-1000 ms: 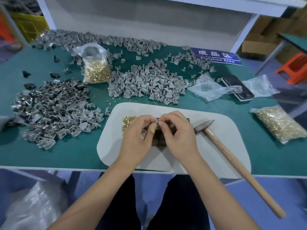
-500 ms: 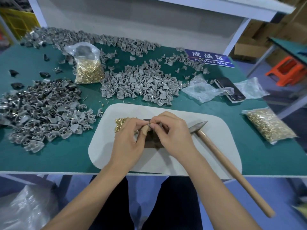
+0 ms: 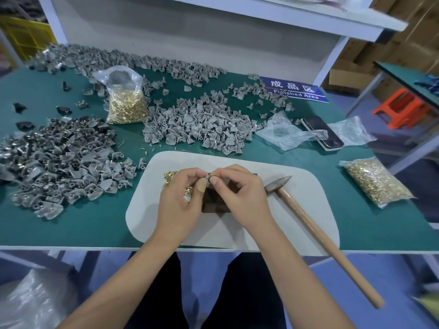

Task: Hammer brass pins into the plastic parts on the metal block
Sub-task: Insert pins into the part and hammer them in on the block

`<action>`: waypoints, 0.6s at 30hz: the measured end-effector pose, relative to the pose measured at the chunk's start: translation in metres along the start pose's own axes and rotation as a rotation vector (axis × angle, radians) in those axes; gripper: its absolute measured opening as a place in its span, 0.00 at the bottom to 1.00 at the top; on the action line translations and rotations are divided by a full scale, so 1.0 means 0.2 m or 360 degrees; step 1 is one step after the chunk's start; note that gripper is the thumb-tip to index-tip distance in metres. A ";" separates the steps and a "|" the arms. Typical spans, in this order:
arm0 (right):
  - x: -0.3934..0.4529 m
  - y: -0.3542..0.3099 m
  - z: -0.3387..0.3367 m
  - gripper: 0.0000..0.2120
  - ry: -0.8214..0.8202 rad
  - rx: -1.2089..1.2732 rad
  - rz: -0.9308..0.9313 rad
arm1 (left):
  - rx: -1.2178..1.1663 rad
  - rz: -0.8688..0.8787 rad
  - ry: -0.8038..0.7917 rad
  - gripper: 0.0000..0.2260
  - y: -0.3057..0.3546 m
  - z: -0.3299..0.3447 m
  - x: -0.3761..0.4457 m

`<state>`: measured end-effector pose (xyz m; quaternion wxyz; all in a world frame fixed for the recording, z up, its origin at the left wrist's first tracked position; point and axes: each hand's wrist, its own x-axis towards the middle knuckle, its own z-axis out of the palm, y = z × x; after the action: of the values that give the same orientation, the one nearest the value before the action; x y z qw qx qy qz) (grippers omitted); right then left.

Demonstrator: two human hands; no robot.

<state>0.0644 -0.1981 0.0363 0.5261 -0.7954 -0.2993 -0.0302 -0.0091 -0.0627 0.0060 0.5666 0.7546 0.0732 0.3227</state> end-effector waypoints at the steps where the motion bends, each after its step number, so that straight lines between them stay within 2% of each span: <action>1: 0.00 0.00 0.00 0.04 0.0015 0.0009 -0.0001 | 0.0008 0.0003 -0.0001 0.08 0.00 0.00 0.00; 11: -0.02 -0.03 0.01 0.04 0.0044 -0.0037 0.0067 | -0.0002 -0.0030 -0.0028 0.10 0.01 -0.01 0.00; 18: -0.02 -0.03 -0.03 0.05 0.0054 -0.0181 -0.0030 | -0.0055 -0.0089 -0.0090 0.09 0.03 0.01 0.01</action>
<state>0.0603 -0.2031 0.0420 0.4849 -0.8205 -0.2955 -0.0655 -0.0086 -0.0646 0.0117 0.5901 0.7513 0.0726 0.2865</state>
